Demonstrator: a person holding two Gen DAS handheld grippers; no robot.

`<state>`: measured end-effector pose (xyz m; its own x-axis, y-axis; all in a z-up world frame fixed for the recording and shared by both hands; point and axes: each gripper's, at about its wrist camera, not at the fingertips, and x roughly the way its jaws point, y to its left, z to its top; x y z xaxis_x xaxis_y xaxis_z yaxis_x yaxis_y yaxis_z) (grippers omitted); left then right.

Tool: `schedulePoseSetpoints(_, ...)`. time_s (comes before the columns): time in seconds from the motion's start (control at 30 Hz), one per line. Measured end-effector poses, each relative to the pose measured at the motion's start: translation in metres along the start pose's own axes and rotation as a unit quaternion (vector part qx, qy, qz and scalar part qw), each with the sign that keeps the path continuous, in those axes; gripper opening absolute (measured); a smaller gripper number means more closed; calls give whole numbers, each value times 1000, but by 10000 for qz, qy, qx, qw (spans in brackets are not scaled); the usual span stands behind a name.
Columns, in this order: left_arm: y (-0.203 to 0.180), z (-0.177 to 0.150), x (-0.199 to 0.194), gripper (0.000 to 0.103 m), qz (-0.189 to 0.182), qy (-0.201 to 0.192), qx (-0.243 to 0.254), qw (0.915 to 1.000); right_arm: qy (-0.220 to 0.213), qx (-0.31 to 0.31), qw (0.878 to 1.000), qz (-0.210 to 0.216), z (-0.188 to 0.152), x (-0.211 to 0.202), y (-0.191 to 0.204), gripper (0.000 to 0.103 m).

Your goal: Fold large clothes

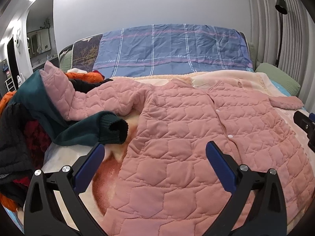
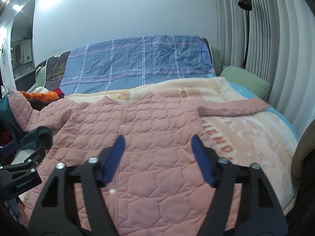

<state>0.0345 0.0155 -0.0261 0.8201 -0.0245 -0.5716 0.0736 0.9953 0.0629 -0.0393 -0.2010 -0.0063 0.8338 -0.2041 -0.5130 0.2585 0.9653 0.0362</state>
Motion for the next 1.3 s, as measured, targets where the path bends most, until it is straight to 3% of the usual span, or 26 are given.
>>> schedulePoseSetpoints(0.13, 1, 0, 5, 102, 25, 25, 16, 10000, 212, 38, 9997, 98, -2, 11, -1, 42)
schedulePoseSetpoints(0.37, 2, 3, 10, 102, -27, 33, -40, 10000, 72, -5, 9991, 419, -6, 16, -4, 39)
schedulePoseSetpoints(0.43, 5, 5, 14, 102, -97, 55, -129, 9999, 77, -101, 9990, 439, -4, 18, -2, 45)
schedulePoseSetpoints(0.5, 8, 7, 18, 102, -126, 58, -179, 9997, 90, -94, 9987, 488, -3, 19, -3, 65)
schedulePoseSetpoints(0.57, 12, 10, 20, 102, -101, 28, -135, 9999, 17, -77, 9987, 506, -1, 17, -4, 66)
schedulePoseSetpoints(0.67, 30, 19, 26, 98, 129, -57, -167, 9998, 7, -149, 9983, 555, 2, 17, -5, 77)
schedulePoseSetpoints(0.77, 67, 32, 42, 79, 352, 53, -513, 9980, 216, -155, 9966, 781, 4, 21, -8, 81)
schedulePoseSetpoints(0.83, 100, 44, 57, 61, 410, 193, -851, 9953, 338, -50, 9953, 907, 4, 25, -12, 81)
schedulePoseSetpoints(0.9, 126, 57, 68, 59, 365, 201, -1160, 9924, 372, 19, 9951, 920, 5, 28, -14, 81)
schedulePoseSetpoints(1.0, 154, 75, 79, 59, 490, 90, -1353, 9896, 417, -12, 9955, 851, 4, 34, -15, 81)
schedulePoseSetpoints(1.07, 174, 92, 81, 60, 813, -109, -1426, 9864, 464, -19, 9956, 817, 3, 38, -15, 81)
schedulePoseSetpoints(1.17, 202, 118, 77, 91, 1597, -389, -1484, 9752, 604, -42, 9949, 806, 0, 45, -16, 81)
schedulePoseSetpoints(1.23, 220, 136, 75, 96, 2094, -627, -1483, 9645, 663, -65, 9947, 782, -1, 48, -17, 81)
schedulePoseSetpoints(1.3, 233, 154, 80, 96, 2360, -670, -1312, 9605, 686, -41, 9948, 753, -2, 52, -19, 82)
